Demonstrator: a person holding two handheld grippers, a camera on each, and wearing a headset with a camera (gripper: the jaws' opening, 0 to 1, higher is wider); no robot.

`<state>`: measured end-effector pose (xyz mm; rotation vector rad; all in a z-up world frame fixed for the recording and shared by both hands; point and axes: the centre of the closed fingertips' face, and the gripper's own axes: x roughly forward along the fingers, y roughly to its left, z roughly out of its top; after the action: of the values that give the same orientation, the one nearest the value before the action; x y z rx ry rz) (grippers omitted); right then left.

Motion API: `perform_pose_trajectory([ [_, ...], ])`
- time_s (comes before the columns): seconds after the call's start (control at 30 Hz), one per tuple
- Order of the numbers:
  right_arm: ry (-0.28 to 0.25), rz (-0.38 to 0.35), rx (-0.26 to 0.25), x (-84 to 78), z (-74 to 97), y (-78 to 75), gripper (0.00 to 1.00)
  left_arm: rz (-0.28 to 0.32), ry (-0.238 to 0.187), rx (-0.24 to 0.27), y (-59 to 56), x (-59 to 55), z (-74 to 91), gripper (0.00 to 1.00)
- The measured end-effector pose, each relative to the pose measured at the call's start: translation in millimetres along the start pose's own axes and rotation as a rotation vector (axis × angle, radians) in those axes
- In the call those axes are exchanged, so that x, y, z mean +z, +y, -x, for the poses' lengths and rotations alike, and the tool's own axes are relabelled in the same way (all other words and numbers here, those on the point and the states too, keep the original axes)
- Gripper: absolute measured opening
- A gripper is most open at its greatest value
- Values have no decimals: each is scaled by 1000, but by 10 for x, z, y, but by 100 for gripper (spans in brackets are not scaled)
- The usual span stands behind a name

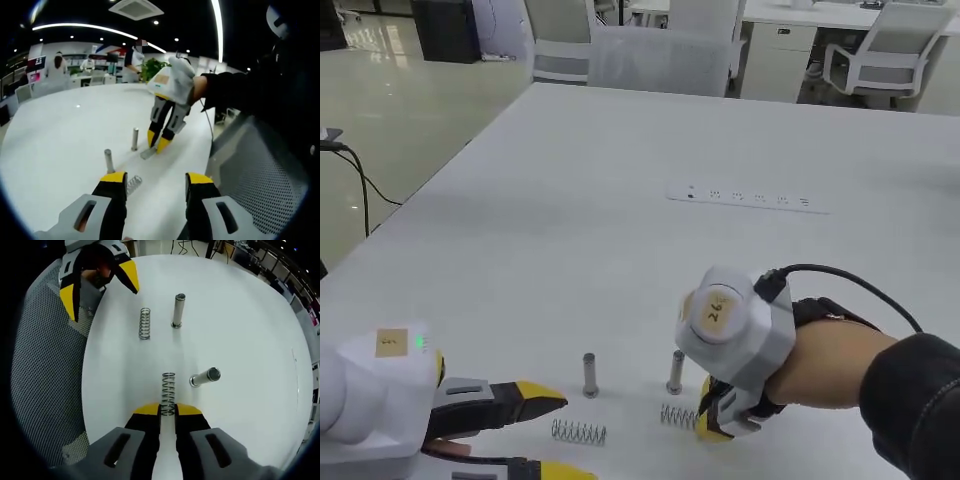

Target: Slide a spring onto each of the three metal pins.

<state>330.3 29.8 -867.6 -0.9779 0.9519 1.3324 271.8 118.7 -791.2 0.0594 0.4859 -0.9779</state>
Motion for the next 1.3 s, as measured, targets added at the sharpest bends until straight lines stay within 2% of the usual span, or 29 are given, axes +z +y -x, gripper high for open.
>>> perform_pose_trajectory([
  [0.2, -7, -1, 4, 37, 59, 37, 7, -12, 10, -9, -7, -5, -7, 41],
  [0.37, -28, 5, 9, 119, 180, 84, 7, -33, 22, -21, -13, 16, -20, 40],
  [0.77, -68, 38, 32, 312, 446, 244, 7, -81, 19, -53, -2, 191, -81, 39],
  [1.03, -91, 62, 32, 408, 546, 297, 7, -104, 18, -90, -41, 252, -146, 36],
  [1.3, -109, 97, 36, 505, 601, 364, 7, -106, 15, -118, -71, 264, -208, 31],
])
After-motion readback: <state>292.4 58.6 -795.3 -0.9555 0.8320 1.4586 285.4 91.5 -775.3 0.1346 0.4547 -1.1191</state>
